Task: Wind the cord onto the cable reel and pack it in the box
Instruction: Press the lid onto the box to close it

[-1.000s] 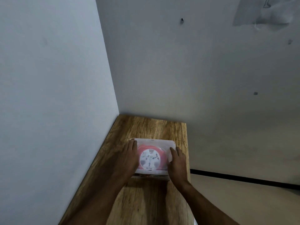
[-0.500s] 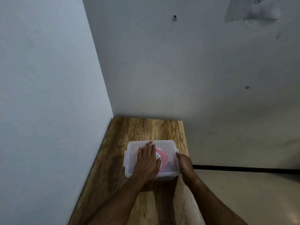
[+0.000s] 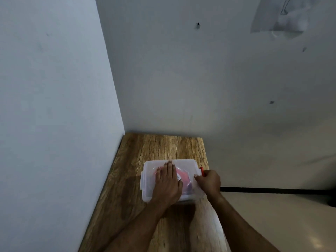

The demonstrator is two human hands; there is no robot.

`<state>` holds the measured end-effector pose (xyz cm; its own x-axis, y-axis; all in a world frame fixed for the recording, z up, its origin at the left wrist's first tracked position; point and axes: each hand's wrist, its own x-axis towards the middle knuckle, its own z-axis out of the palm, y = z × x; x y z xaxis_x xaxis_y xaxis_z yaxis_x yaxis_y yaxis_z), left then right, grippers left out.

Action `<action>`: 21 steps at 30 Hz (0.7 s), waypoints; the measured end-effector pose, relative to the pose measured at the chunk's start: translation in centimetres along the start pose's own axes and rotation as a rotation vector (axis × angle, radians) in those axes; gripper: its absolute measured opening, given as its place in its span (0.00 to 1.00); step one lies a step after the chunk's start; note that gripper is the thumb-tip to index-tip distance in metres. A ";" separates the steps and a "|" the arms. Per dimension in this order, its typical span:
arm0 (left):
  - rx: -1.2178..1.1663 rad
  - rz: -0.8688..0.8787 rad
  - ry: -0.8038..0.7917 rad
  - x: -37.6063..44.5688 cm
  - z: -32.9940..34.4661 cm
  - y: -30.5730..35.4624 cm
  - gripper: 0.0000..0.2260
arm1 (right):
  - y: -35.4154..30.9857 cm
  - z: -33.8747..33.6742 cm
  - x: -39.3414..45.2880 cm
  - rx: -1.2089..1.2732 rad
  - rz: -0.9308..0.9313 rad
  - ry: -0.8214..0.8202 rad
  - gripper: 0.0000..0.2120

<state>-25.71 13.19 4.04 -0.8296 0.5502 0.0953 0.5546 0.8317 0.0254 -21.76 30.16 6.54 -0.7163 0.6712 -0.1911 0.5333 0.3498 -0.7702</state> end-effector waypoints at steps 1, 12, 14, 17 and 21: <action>0.004 -0.002 0.000 0.0 0.0 0.0 0.30 | -0.1 0.1 -0.1 -0.028 -0.017 0.029 0.05; -0.086 -0.013 -0.004 0.0 0.3 -0.2 0.35 | -1.3 2.7 -2.7 -0.434 -0.447 0.093 0.28; -0.085 -0.016 0.032 -0.1 -0.4 -0.5 0.37 | -1.8 4.0 -3.0 -0.570 -0.649 -0.024 0.36; -0.108 -0.115 0.093 -0.4 -0.8 -2.3 0.30 | -2.5 5.6 -3.1 -0.677 -0.793 -0.200 0.42; -0.076 -0.232 0.084 -2.5 -0.2 -7.8 0.31 | -3.2 6.9 -3.3 -0.723 -0.836 -0.178 0.45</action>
<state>-27.88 5.32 3.82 -0.9286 0.3347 0.1601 0.3560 0.9254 0.1302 -24.21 22.32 5.42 -0.9951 -0.0354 0.0922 -0.0510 0.9836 -0.1729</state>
